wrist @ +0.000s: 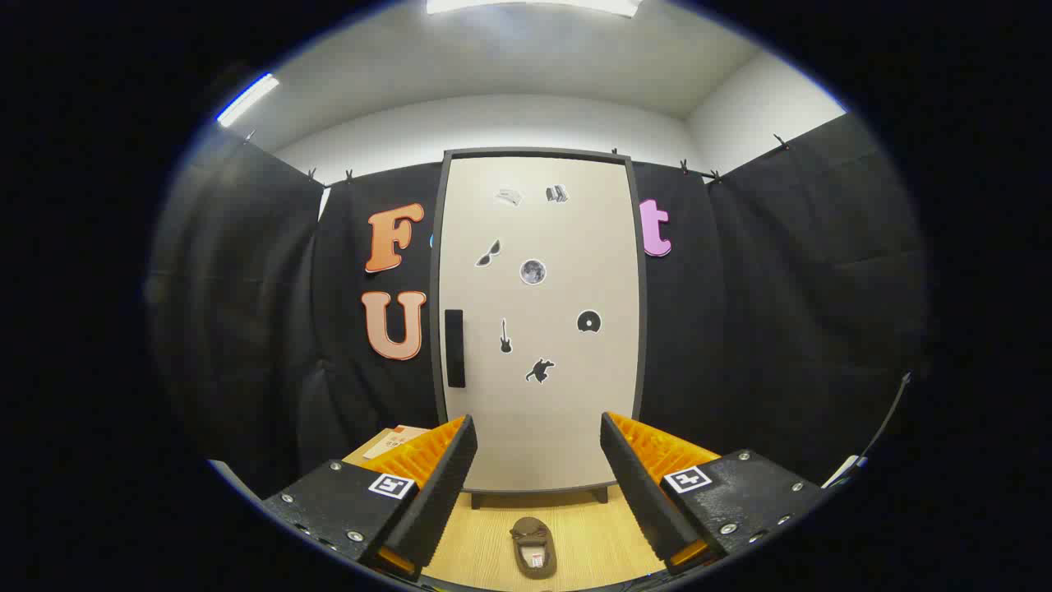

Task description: Open the shoe cabinet door, grab the shoes and put them into the shoe cabinet, then close the shoe cabinet door.

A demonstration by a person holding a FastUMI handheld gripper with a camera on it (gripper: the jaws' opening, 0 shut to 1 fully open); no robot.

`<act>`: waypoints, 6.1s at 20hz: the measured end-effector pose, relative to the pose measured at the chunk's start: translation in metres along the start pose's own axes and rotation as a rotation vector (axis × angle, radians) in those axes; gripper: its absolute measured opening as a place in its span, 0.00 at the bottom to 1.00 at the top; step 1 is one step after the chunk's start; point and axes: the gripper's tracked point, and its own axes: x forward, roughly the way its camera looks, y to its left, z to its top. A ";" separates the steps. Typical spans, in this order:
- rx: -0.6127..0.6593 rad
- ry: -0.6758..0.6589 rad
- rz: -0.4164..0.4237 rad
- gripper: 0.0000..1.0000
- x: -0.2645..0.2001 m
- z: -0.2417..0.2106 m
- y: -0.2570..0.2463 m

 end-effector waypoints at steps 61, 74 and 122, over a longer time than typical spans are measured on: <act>0.040 0.021 0.181 0.83 0.266 -0.004 0.148; 0.071 0.068 0.136 0.28 0.262 -0.010 0.140; 0.123 0.087 -0.010 0.21 0.024 -0.012 -0.157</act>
